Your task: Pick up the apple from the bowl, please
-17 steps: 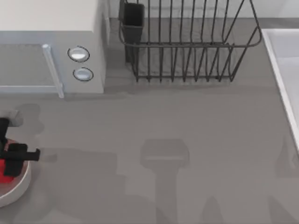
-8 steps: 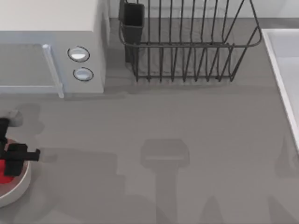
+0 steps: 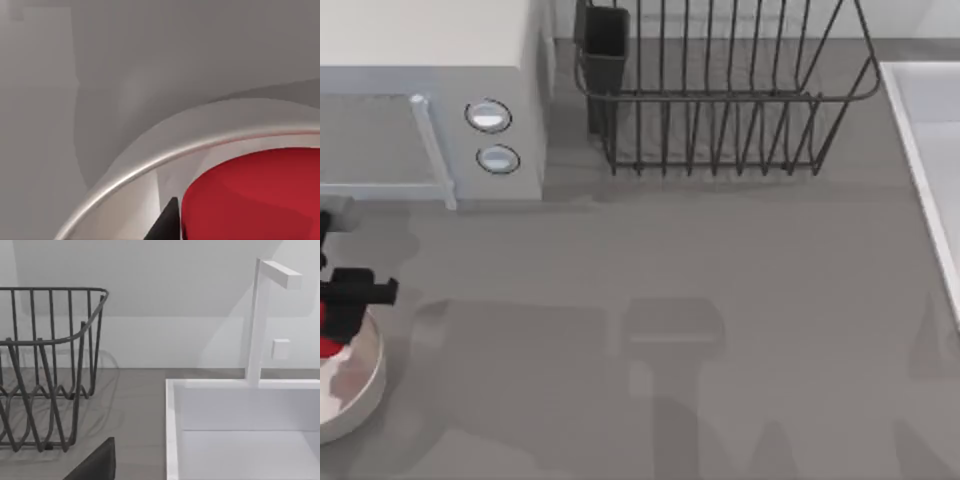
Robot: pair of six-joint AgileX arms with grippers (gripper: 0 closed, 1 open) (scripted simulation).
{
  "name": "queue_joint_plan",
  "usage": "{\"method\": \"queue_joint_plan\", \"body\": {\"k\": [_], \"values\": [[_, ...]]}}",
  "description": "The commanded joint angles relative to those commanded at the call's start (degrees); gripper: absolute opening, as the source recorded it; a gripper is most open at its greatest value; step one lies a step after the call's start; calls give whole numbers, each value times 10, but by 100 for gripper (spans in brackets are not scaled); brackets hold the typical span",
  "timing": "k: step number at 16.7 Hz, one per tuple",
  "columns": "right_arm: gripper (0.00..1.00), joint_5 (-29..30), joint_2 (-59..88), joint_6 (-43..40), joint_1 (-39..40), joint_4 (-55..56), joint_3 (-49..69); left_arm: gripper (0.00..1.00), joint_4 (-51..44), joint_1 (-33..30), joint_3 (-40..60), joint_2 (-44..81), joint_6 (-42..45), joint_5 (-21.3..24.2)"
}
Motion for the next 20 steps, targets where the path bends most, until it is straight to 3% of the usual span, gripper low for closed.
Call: {"method": "queue_joint_plan", "body": {"k": [10, 14, 20], "values": [[100, 0, 0, 0, 0, 0, 0, 0, -438, -6, 406, -27, -6, 0], [100, 0, 0, 0, 0, 0, 0, 0, -496, -7, 463, -42, -8, 0], [100, 0, 0, 0, 0, 0, 0, 0, -492, -13, 463, -33, -15, -1]]}}
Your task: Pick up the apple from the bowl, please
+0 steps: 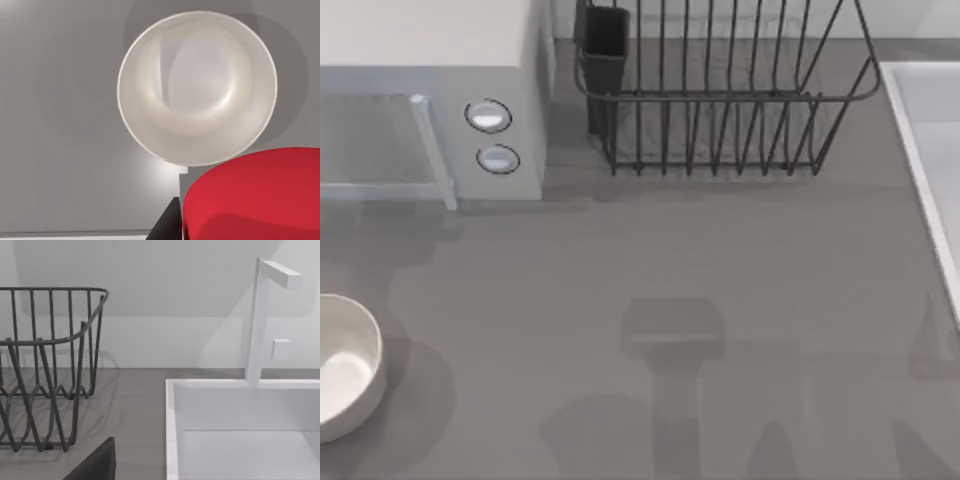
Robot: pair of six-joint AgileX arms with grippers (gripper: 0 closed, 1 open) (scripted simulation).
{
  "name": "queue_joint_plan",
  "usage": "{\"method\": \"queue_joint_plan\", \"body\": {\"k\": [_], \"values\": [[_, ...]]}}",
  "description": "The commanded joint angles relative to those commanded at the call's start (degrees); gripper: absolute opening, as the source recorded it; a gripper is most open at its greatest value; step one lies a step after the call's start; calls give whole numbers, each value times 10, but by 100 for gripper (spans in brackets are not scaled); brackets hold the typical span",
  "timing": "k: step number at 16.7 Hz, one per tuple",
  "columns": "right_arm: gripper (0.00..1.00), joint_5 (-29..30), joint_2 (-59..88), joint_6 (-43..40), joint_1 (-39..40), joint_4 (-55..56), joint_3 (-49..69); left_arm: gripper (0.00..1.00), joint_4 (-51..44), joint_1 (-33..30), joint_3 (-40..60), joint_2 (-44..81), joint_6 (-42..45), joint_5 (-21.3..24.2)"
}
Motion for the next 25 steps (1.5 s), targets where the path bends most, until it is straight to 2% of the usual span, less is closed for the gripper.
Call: {"method": "queue_joint_plan", "body": {"k": [3, 9, 12, 20, 25], "values": [[100, 0, 0, 0, 0, 0, 0, 0, 26, -56, 1, 38, -57, 1], [100, 0, 0, 0, 0, 0, 0, 0, 126, -256, -14, 146, -274, 6], [100, 0, 0, 0, 0, 0, 0, 0, 167, -317, -25, 179, -335, 8], [100, 0, 0, 0, 0, 0, 0, 0, 196, -324, -49, 186, -343, 8], [100, 0, 0, 0, 0, 0, 0, 0, 338, -324, -161, 205, -343, 8]]}}
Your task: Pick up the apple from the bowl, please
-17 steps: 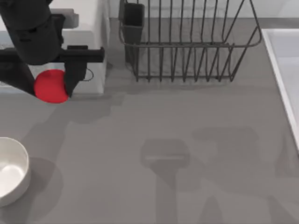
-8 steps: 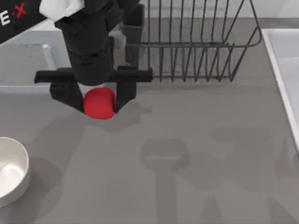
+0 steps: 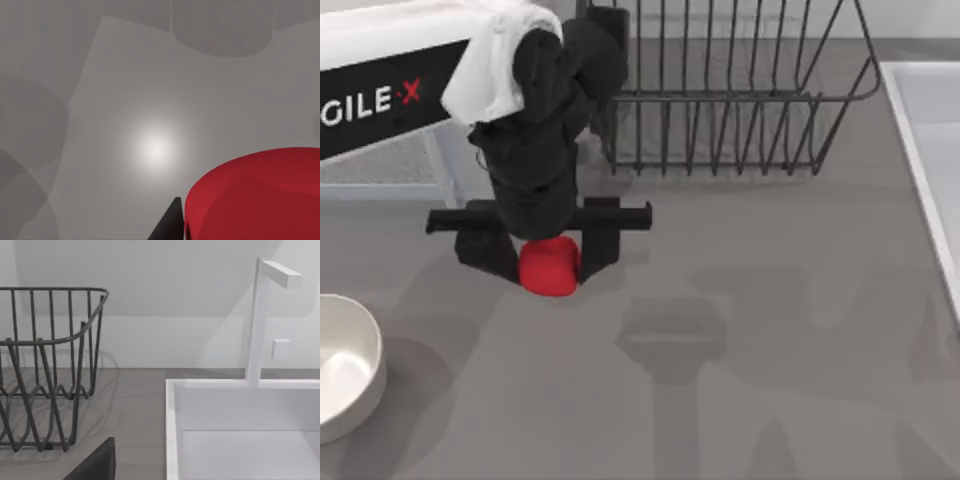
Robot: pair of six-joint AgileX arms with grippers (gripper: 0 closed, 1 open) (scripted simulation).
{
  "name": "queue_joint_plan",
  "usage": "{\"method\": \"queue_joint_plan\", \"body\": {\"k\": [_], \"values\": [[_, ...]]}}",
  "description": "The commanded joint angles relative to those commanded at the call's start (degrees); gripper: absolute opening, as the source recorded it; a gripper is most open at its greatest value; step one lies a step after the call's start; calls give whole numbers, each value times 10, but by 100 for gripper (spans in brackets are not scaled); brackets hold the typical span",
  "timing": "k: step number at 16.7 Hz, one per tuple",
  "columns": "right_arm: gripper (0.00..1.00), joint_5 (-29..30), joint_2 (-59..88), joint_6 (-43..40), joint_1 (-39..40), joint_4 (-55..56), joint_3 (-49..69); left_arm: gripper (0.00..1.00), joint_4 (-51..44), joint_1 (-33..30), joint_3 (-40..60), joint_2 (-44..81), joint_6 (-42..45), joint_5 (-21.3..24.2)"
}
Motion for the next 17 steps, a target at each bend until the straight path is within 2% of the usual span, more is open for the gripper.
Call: {"method": "queue_joint_plan", "body": {"k": [4, 8, 17], "values": [[100, 0, 0, 0, 0, 0, 0, 0, 75, 0, -70, 14, 0, 0], [100, 0, 0, 0, 0, 0, 0, 0, 79, 0, -73, 15, 0, 0], [100, 0, 0, 0, 0, 0, 0, 68, 79, 0, -73, 15, 0, 0]]}}
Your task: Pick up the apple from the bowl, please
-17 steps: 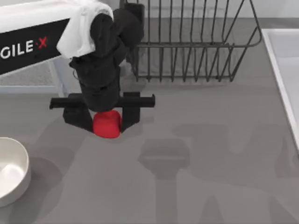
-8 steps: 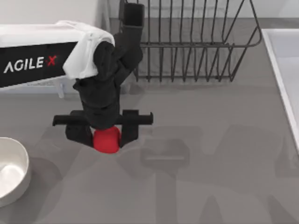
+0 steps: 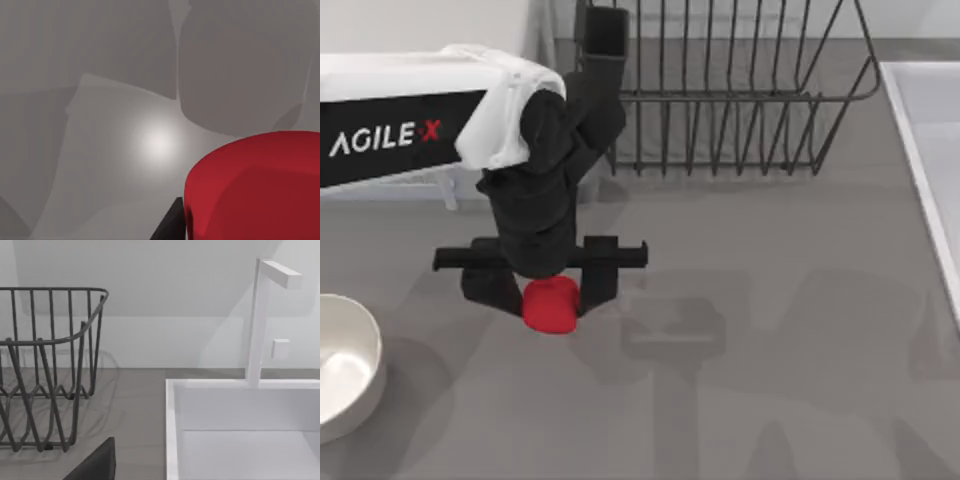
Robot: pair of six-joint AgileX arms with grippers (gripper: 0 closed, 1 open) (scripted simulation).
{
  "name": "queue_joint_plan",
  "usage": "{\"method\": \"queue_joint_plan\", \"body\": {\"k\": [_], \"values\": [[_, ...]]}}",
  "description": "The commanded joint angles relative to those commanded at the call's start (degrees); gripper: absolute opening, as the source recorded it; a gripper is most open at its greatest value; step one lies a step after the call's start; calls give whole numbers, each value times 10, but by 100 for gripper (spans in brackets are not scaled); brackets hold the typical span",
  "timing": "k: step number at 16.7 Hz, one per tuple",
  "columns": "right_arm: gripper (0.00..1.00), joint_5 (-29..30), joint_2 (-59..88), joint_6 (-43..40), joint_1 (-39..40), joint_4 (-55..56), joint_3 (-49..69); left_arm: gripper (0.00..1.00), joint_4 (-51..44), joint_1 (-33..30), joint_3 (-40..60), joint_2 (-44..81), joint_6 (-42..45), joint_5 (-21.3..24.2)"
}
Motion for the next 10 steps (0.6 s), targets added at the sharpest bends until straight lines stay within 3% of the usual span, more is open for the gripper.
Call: {"method": "queue_joint_plan", "body": {"k": [4, 10], "values": [[100, 0, 0, 0, 0, 0, 0, 98, 0, 0, 0, 0, 0, 0], [100, 0, 0, 0, 0, 0, 0, 100, 0, 0, 0, 0, 0, 0]]}}
